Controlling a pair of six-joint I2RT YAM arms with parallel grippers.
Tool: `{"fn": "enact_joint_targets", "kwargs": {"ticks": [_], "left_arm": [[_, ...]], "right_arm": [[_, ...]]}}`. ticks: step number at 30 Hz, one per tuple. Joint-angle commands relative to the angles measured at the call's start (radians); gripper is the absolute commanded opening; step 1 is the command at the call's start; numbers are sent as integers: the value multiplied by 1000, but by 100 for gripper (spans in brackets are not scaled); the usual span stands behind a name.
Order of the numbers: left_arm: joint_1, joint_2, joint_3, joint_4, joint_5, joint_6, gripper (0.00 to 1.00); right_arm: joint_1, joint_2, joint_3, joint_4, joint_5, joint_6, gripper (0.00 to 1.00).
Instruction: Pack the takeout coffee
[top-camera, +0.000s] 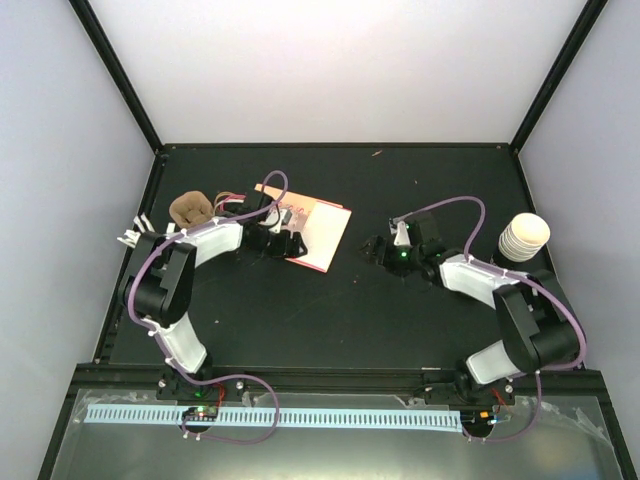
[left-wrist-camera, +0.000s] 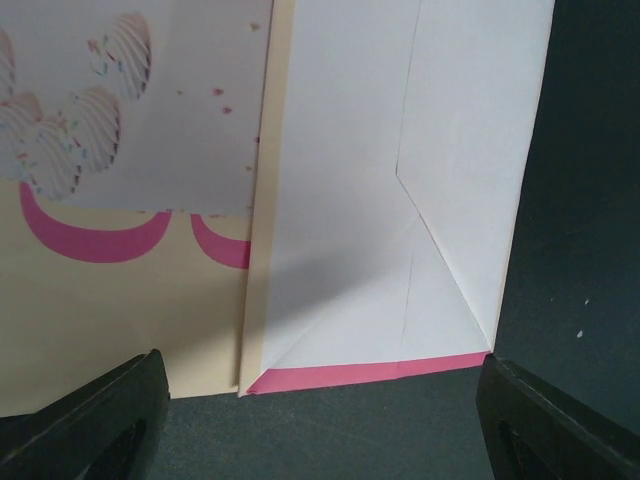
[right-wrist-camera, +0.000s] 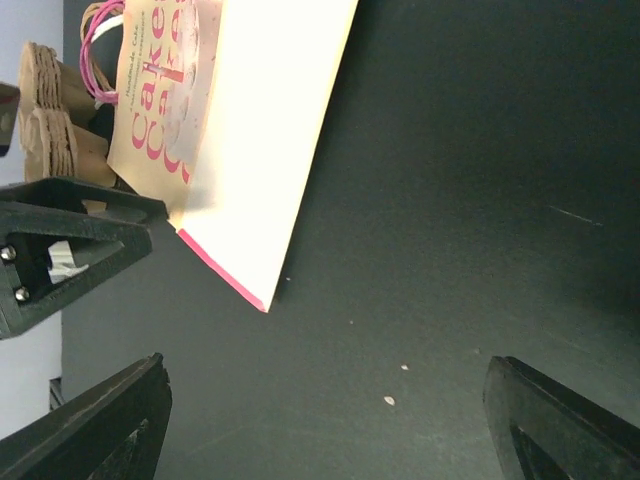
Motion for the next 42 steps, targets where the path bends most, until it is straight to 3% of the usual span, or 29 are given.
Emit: {"fn": "enact_joint_targets", "kwargs": {"ticks": [1,12,28,36,42], "left_arm": [[0,30,39,26,62,19,86],[0,104,36,58,155,6,78],[-3,137,36,69,232,10,74],[-3,118,45,45,236,19,73],[-4,-16,42,9,196,7,76]], "right_arm": [[24,55,45,131,-29,90,88],[122,260,111,304,-43,244,76],[127,451,164,426,-103,356,60],[127,423,166,443,-121,335,32],[127,369,166,374,-105,284,8]]}}
